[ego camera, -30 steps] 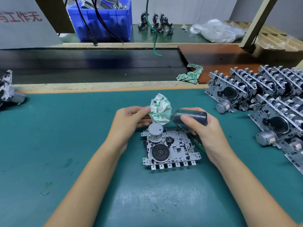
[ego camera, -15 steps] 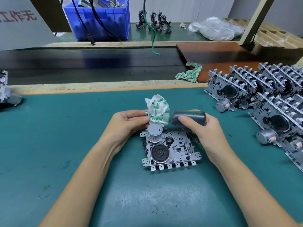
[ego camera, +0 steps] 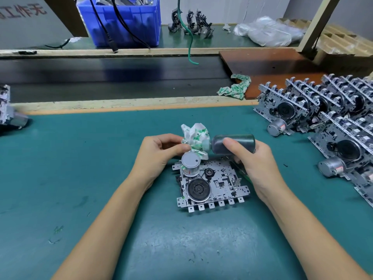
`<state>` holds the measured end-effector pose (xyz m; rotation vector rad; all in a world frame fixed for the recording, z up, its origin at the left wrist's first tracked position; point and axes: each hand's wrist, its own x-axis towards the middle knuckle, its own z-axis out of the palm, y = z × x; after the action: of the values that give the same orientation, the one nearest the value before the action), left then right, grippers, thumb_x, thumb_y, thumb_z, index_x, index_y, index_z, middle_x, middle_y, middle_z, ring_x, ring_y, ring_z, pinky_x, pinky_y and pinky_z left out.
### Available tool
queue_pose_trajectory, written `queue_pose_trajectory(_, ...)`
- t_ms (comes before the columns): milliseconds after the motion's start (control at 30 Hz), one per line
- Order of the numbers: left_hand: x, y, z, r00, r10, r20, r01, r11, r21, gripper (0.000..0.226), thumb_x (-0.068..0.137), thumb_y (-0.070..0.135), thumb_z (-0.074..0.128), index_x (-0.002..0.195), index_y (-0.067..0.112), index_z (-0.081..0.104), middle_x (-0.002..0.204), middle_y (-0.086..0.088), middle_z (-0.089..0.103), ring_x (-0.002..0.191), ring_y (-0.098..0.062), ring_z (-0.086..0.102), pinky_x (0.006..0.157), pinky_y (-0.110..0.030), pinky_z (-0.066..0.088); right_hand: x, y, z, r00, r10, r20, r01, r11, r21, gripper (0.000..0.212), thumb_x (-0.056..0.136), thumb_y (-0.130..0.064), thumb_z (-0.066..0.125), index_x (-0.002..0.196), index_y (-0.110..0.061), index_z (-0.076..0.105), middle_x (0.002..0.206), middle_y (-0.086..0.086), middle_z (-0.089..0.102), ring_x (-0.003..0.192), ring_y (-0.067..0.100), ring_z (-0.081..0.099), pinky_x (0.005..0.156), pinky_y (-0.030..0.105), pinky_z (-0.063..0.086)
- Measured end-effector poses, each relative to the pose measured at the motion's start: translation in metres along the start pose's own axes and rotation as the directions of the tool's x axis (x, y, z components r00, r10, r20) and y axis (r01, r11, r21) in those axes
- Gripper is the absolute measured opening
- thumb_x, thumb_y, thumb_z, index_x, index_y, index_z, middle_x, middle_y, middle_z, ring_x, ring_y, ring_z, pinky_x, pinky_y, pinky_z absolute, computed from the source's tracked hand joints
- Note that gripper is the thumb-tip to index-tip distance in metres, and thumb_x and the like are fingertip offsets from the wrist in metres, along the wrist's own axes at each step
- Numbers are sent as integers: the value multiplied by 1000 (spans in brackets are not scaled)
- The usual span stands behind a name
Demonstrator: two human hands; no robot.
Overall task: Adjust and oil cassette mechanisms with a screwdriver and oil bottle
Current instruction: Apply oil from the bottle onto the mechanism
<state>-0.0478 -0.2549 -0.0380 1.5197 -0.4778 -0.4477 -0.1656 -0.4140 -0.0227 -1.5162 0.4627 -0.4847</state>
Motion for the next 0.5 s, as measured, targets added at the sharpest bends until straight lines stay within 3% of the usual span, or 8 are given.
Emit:
queue_pose_trajectory(133,-4,5,-3,984,179,11,-177,960,217,26,73,5,77,66,30,71,66,12,71,63,2,63,64,-8,46,-1,-2,-1,998,52,-18,-52,999,-15,33,61,-49,66,77,-20,68,55,-18,61,51,-8,52,52,4,38)
queue_pose_trajectory(267,-6,7,-2,946,325,8,-302,869,392,27,72,9,78,68,33,67,68,25,67,65,7,59,67,-5,42,1,-1,-1,994,102,-25,-102,995,18,34,64,-48,67,77,-17,69,54,-16,61,50,-7,51,51,6,38)
queue_pose_trajectory(500,-4,6,-1,942,335,9,-310,859,407,25,73,10,78,69,32,67,68,25,67,65,7,60,67,-4,42,1,-1,-1,988,149,-33,-149,989,27,44,59,-53,67,80,-15,70,54,-14,61,50,-5,51,51,6,38)
